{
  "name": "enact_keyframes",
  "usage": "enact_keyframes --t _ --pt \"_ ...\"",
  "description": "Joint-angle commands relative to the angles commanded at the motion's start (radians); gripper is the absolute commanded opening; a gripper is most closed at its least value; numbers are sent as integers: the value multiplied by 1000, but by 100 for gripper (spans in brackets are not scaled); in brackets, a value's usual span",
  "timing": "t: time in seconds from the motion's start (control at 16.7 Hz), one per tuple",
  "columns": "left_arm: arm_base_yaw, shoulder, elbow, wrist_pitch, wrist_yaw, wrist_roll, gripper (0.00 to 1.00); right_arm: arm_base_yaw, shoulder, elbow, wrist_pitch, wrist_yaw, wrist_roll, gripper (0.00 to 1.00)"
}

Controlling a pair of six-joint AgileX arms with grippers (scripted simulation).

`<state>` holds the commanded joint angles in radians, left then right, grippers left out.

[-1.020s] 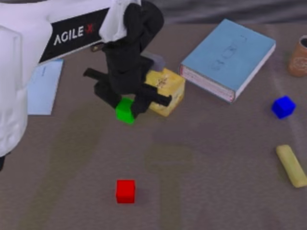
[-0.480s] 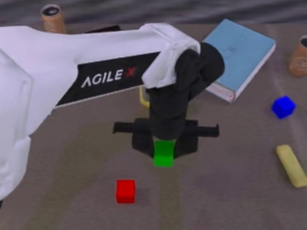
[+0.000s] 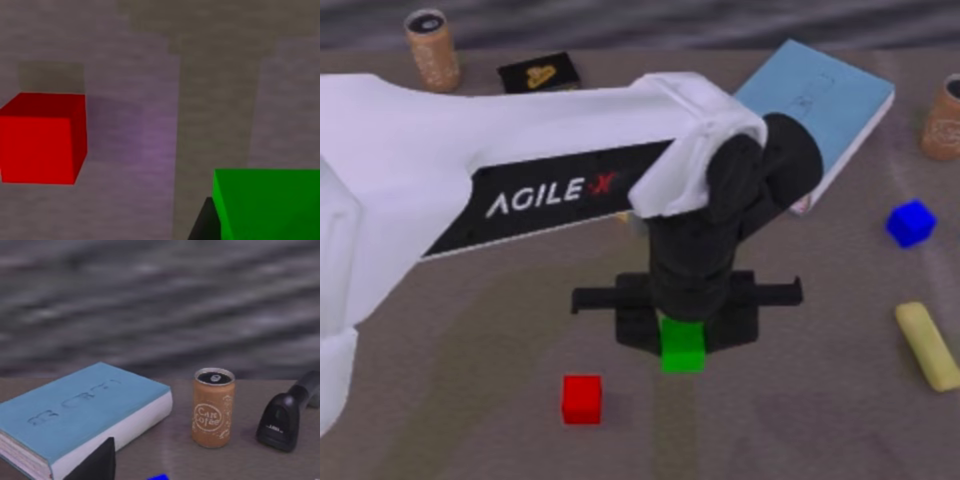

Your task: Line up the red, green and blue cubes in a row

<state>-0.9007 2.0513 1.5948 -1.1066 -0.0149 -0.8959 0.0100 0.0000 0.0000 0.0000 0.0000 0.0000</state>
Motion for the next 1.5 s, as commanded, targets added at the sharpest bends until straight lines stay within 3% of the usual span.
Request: enact_keyframes --t 0.18,0.6,0.84,1.5 --pt "4 10 -10 16 1 5 0 0 0 0 0 0 0 100" --pt "3 83 -149 235 1 4 0 0 0 0 0 0 0 100" --pt "3 88 -157 245 1 4 0 0 0 0 0 0 0 100" --pt "3 88 -157 245 1 4 83 0 0 0 0 0 0 100"
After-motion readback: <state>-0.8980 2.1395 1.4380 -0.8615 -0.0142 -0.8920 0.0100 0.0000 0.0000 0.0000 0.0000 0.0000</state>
